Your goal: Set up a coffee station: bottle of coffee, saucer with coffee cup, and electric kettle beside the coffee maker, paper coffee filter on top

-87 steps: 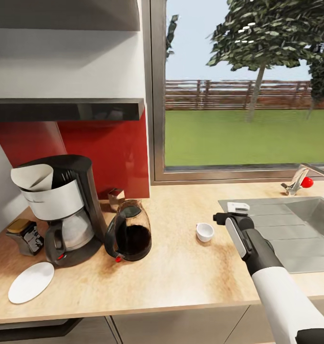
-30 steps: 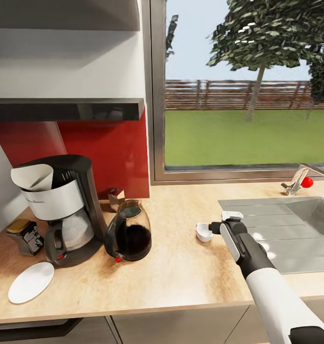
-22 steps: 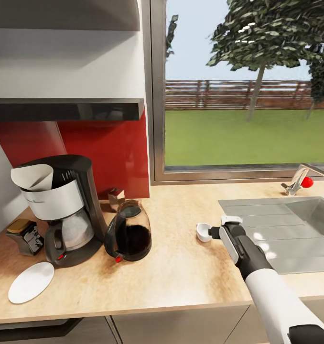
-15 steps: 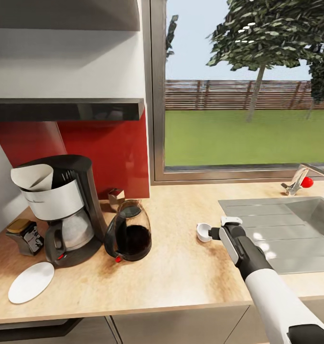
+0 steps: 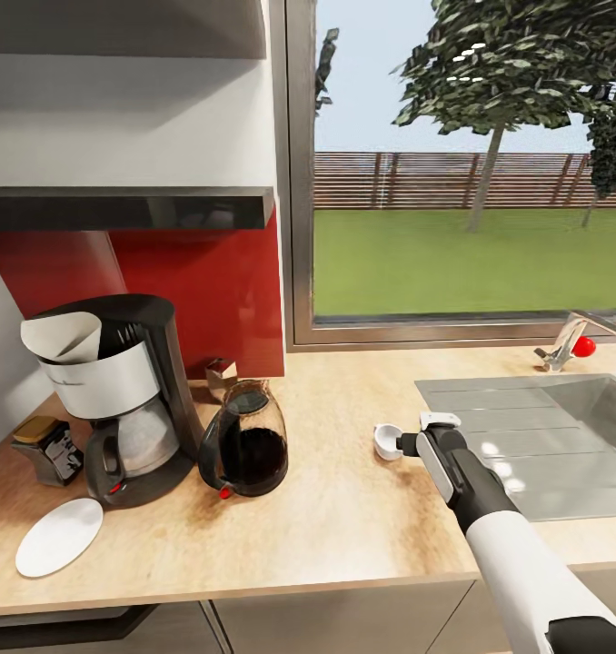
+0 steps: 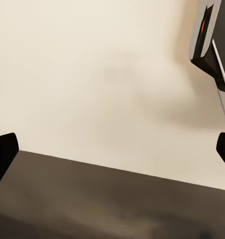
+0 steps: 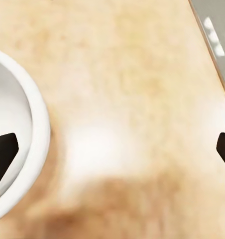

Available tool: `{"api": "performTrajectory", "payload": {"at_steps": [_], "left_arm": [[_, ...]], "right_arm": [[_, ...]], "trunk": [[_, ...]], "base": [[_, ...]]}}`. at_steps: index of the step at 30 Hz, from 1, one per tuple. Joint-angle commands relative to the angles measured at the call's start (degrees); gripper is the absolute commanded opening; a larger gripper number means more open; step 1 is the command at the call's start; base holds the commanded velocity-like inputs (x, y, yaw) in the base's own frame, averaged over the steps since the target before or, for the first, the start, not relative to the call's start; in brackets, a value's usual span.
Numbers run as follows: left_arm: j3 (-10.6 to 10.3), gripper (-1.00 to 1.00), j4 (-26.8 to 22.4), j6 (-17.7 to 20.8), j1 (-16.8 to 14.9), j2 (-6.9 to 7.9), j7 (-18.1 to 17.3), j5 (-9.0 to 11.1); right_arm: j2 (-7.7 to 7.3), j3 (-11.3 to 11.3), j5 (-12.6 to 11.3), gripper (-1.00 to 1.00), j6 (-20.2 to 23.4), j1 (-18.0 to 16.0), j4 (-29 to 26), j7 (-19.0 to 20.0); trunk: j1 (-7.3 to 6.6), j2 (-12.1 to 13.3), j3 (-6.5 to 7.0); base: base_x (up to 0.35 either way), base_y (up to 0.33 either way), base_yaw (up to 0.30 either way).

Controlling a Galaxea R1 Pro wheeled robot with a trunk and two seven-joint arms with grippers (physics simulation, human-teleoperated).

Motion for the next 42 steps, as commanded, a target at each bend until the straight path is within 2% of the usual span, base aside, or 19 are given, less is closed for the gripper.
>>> {"api": "performTrajectory", "payload": {"at_steps": [1,31,32,42], "left_arm": [[0.4,1.00,-0.2,0.4,0.0,-0.06,-0.1,-0.6],[0.4,1.00,-0.3,0.4,0.0,-0.03,-0.1,-0.6],[0.4,1.00,-0.3,0.4,0.0,-0.03,-0.1,-0.6],[0.4,1.00,-0.2,0.4,0.0,-0.03,-0.1,-0.6]], "right_arm": [[-0.08,0.3,-0.6,1.00,0.2,0.0,-0.1,-0.5],[0.34,0.3,-0.6,1.00,0.2,0.0,-0.1,-0.5],[0.35,0.3,-0.6,-1.00,0.2,0.0,-0.1,-0.5],[0.62,0.3,-0.6,-1.00,0.2,0.0,-0.1,-0.5]], "trunk": [[0.04,-0.1,-0.11],[0.04,-0.1,-0.11],[0.04,-0.1,-0.11],[0.04,-0.1,-0.11]], "base": [[0.000,0.000,0.000],[0.000,0.031,0.000],[0.000,0.000,0.000],[0.000,0.000,0.000]]}}
